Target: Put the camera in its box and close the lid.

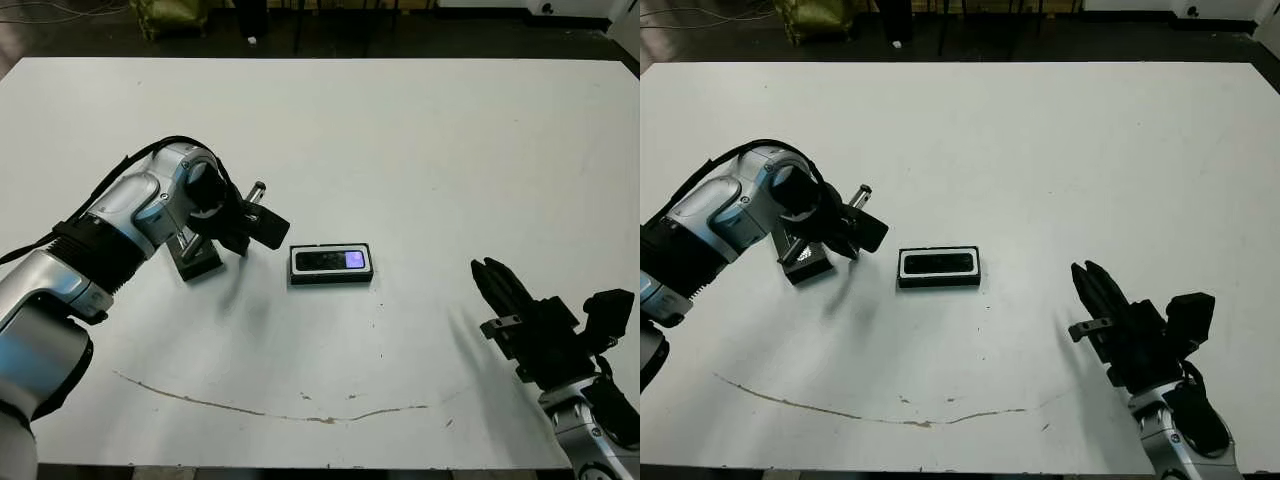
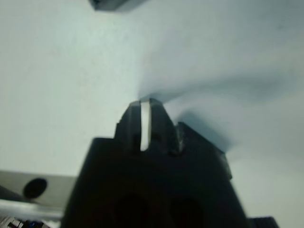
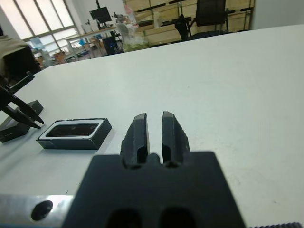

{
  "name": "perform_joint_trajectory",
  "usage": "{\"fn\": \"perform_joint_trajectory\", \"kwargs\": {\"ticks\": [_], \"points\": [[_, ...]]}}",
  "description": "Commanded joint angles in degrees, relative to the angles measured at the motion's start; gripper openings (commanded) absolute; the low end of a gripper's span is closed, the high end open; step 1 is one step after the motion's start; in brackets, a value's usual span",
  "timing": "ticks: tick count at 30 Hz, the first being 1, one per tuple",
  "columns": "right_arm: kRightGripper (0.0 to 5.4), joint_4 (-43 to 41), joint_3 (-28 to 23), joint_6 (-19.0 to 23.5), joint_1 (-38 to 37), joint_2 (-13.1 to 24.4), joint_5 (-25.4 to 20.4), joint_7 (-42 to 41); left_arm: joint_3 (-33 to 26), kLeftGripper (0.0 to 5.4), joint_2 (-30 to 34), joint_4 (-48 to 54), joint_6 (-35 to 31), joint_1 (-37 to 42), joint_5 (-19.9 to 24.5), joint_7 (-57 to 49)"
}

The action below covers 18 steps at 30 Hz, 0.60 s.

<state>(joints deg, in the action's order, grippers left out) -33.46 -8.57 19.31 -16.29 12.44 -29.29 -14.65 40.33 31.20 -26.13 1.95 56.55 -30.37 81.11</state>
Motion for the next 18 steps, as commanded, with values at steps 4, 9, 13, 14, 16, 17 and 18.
{"fn": "perform_joint_trajectory", "kwargs": {"ticks": [4,9,13,14,16,17,18], "points": [[0.03,-4.4,0.2,4.3,-1.2,0.1,-1.5,2.3,0.0,0.00,1.3,-1.7,0.7,-1.3,-0.7,2.1],[0.03,-4.9,0.3,5.0,-1.1,0.1,-2.5,2.7,-0.2,0.00,2.0,-2.9,0.0,-1.5,-1.6,2.5],[0.03,-6.1,0.6,5.2,-1.3,0.2,-2.4,3.5,-0.7,0.00,3.1,-2.8,-0.1,-1.5,-1.3,4.6],[0.03,-6.3,0.5,5.5,-1.3,0.3,-2.7,3.5,-1.0,0.00,3.5,-2.5,-0.5,-1.7,-0.9,5.3],[0.03,-6.5,0.2,5.9,-1.3,0.3,-3.5,3.5,-1.6,0.00,4.6,-1.4,-0.8,-2.2,-0.4,6.6],[0.03,-6.2,0.1,5.7,-1.3,0.2,-3.6,3.2,-1.7,0.00,5.2,-0.7,-1.0,-2.6,-0.4,7.1],[0.03,-6.0,0.0,5.5,-1.3,0.2,-3.6,3.0,-1.9,0.00,5.9,0.1,-1.0,-3.0,-0.4,7.4]]}}
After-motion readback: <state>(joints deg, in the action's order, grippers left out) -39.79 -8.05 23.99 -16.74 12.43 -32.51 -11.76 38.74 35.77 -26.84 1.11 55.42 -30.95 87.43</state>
